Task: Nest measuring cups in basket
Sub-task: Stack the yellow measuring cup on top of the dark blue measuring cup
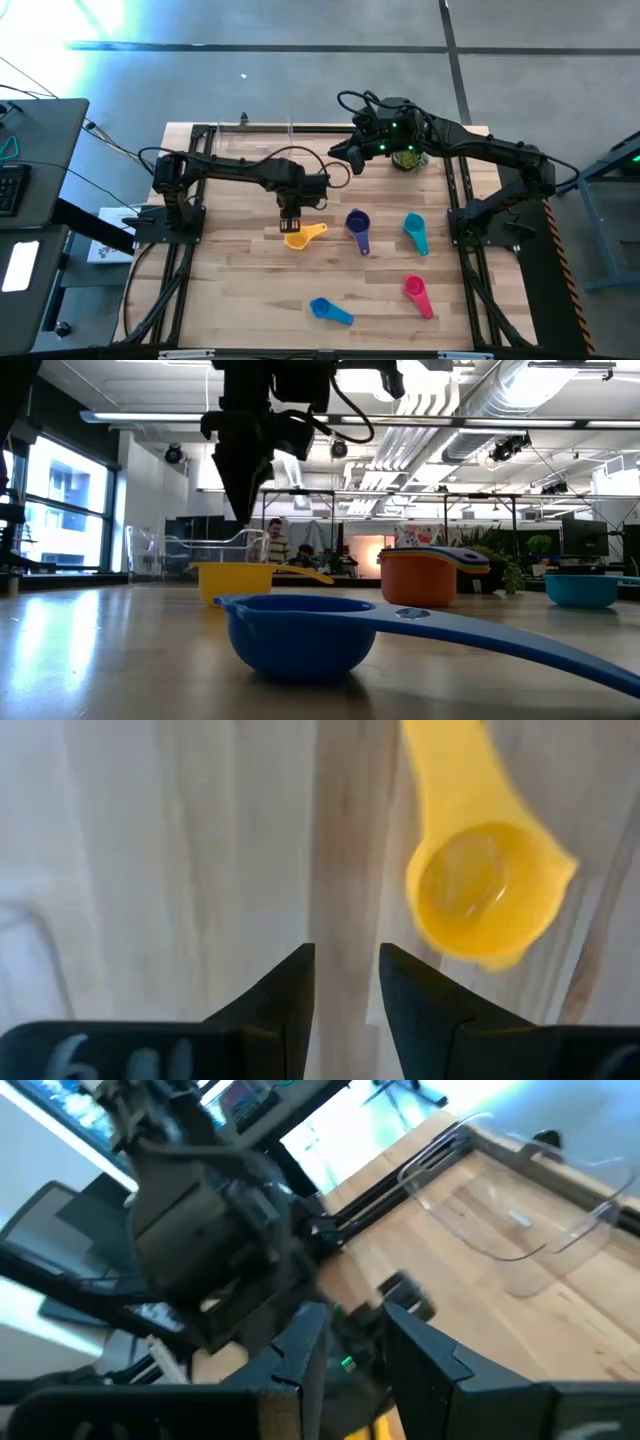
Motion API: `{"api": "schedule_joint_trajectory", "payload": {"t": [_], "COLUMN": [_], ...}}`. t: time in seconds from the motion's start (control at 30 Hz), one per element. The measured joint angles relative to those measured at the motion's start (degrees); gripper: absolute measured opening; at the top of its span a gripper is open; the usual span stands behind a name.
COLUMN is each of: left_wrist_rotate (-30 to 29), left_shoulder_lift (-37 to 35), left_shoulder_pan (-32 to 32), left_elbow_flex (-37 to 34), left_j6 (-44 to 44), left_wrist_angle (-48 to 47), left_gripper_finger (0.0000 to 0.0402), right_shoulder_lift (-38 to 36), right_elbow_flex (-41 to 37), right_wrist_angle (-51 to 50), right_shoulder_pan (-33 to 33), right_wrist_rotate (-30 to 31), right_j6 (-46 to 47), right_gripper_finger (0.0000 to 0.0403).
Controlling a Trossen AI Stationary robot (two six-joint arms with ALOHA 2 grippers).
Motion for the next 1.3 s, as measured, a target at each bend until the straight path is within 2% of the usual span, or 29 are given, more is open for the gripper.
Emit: {"api": "schedule_joint_trajectory", "payload": {"t": [0.3, 0.57, 0.8, 1.1, 1.3], "left_wrist_rotate": [-0.79, -5.45, -5.86, -5.9, -6.16], "left_shoulder_lift": [-6.03, -18.38, -30.01, -40.83, -45.75], "left_shoulder_pan": [3.12, 4.46, 3.65, 1.09, 0.84], "left_elbow_flex": [0.91, 0.91, 0.91, 0.89, 0.58], "left_j6": [-3.07, -9.58, -19.0, -25.74, -29.05], "left_wrist_angle": [-9.59, -13.42, -14.72, -18.53, -18.89], "left_gripper_finger": [0.0104, 0.0104, 0.0104, 0.0104, 0.0104], "right_shoulder_lift": [0.0, 0.0, 0.17, 2.47, 3.99], "right_elbow_flex": [0.0, 0.0, 0.0, 0.01, 0.07], "right_wrist_angle": [0.2, 0.3, 0.79, 13.03, 22.92], "right_shoulder_pan": [-0.66, -0.66, -0.63, -0.31, -0.03], "right_wrist_rotate": [-1.28, -1.28, -1.26, -1.22, -2.03], "right_j6": [-1.58, -6.2, -10.54, -13.66, -19.09], "right_gripper_finger": [0.0091, 0.0091, 0.0106, 0.0175, 0.0185]}}
